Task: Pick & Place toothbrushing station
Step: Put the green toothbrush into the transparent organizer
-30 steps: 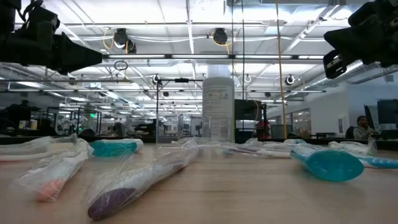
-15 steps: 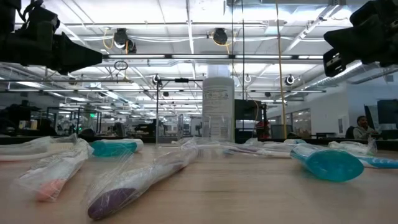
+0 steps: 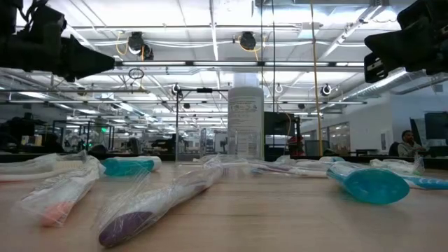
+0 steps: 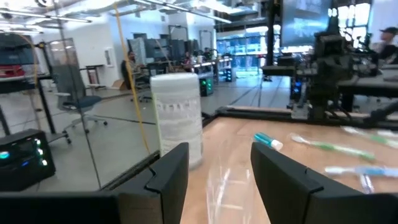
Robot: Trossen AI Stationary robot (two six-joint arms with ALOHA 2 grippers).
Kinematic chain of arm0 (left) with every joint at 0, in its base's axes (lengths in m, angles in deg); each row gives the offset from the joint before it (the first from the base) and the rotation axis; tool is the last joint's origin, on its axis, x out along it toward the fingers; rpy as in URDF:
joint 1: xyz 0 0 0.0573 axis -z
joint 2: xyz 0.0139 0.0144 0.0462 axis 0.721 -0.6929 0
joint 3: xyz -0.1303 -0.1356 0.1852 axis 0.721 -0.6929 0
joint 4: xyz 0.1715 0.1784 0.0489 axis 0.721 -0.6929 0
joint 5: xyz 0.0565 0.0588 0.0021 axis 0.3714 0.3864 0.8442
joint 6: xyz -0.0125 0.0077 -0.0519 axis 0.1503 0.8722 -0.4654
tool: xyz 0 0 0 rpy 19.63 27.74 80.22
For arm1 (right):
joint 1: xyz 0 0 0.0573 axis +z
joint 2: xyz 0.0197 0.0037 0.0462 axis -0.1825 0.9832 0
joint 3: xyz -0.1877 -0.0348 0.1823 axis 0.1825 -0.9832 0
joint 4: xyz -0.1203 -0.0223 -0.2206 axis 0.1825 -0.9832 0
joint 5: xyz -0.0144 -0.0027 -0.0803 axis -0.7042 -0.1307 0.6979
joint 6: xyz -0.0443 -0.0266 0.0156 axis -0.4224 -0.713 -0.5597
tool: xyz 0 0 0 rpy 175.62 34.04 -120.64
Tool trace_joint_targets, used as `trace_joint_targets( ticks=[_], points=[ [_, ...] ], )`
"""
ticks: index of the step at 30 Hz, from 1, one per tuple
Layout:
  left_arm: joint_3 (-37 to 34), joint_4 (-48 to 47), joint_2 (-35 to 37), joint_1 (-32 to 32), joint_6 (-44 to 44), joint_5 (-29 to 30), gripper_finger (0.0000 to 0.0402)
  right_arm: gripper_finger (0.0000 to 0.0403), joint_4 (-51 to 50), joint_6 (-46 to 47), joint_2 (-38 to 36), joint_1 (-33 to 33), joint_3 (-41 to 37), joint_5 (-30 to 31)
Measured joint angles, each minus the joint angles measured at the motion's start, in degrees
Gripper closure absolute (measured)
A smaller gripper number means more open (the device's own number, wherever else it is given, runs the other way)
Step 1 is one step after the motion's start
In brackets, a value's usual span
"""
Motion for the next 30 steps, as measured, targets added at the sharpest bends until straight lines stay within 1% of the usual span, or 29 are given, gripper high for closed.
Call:
trace_joint_targets(
  ticks=[3, 7, 9, 12, 14, 16, 20, 22, 24, 26, 28, 30],
  points=[
    [2.2, -0.3, 0.0, 0.0, 0.5, 0.2, 0.0224, 0.0399, 0.0, -5.0, 0.0, 0.0, 0.0, 0.0],
    [6.9, -4.9, -0.8, 0.1, 2.0, -0.7, 0.0224, 0.0399, 0.2, -19.6, 0.0, 0.0, 0.0, 0.0],
    [9.5, -7.3, -2.1, 0.1, 2.1, -0.7, 0.0224, 0.0399, 1.4, -25.2, 0.0, 0.0, 0.0, 0.0],
    [13.4, -7.3, -6.1, 0.1, 3.4, -0.7, 0.0224, 0.0399, 2.8, -28.1, 0.0, 0.0, 0.0, 0.0],
    [16.3, -7.8, -10.1, 0.1, 4.6, -0.6, 0.0224, 0.0399, 3.0, -27.9, 0.0, 0.0, 0.0, 0.0],
    [20.0, -10.4, -15.2, 0.1, 6.3, -0.7, 0.0224, 0.0399, 3.0, -26.9, 0.0, 0.0, 0.0, 0.0],
    [27.0, -20.3, -26.6, 0.1, 10.0, 1.5, 0.0224, 0.0399, 3.0, -25.5, 0.0, 0.0, 0.0, 0.0],
    [29.4, -25.5, -32.5, 0.1, 9.6, 3.2, 0.0224, 0.0399, 3.0, -25.5, 0.0, 0.0, 0.0, 0.0],
    [30.4, -31.3, -38.2, 0.1, 6.1, 3.7, 0.0224, 0.0399, 3.0, -25.5, 0.0, 0.0, 0.0, 0.0],
    [30.1, -34.6, -43.6, 0.1, 2.5, 3.6, 0.0224, 0.0399, 3.0, -25.7, 0.0, 0.0, 0.0, 0.0],
    [29.1, -36.9, -48.9, 0.0, 2.1, 3.1, 0.0224, 0.0399, 3.0, -26.0, 0.0, 0.0, 0.0, 0.0],
    [28.6, -35.7, -54.4, 0.0, 3.4, 0.4, 0.0224, 0.0399, 3.0, -26.5, 0.0, 0.0, 0.0, 0.0]
  ],
)
